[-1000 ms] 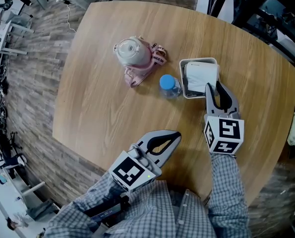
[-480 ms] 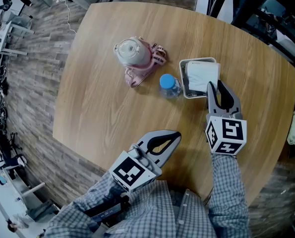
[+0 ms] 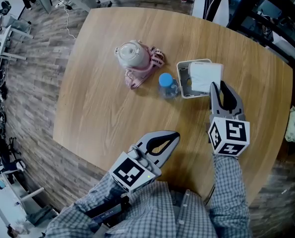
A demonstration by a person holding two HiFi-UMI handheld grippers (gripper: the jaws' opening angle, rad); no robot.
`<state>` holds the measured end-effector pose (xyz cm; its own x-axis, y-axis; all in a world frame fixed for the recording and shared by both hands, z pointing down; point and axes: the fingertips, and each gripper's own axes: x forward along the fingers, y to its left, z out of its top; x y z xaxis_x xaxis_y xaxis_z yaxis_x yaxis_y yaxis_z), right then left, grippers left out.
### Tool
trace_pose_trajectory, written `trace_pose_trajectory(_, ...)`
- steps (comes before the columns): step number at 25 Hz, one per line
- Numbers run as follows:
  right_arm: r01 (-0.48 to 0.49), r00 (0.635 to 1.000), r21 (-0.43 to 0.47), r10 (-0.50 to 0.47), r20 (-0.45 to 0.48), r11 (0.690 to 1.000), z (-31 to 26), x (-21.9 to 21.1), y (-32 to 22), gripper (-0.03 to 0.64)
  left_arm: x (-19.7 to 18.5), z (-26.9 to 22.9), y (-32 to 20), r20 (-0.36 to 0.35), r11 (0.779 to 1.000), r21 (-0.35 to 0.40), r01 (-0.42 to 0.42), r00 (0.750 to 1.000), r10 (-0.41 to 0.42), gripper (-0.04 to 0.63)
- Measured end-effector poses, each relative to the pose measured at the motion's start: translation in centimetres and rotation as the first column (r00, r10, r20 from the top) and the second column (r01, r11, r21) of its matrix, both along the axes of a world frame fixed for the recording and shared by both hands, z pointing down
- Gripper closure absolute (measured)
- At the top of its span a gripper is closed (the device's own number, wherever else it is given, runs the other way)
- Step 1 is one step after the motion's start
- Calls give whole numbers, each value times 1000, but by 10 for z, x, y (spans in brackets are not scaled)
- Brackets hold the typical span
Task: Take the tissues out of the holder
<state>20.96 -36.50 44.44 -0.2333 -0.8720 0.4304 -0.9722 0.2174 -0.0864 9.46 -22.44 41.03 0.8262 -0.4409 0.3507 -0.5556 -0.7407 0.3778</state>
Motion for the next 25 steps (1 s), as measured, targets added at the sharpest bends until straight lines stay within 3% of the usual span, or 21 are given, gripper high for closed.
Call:
trace_pose_trajectory(9, -19, 1000, 42, 20, -7, 999, -25, 5, 19, 505, -3, -16, 7, -19, 999, 32, 17, 1000, -16, 589)
trace_pose_trajectory(25, -11, 1000, 107, 9, 22, 994, -85, 1, 92, 506, -23, -57, 33, -45, 988, 152, 35, 999, -28, 589)
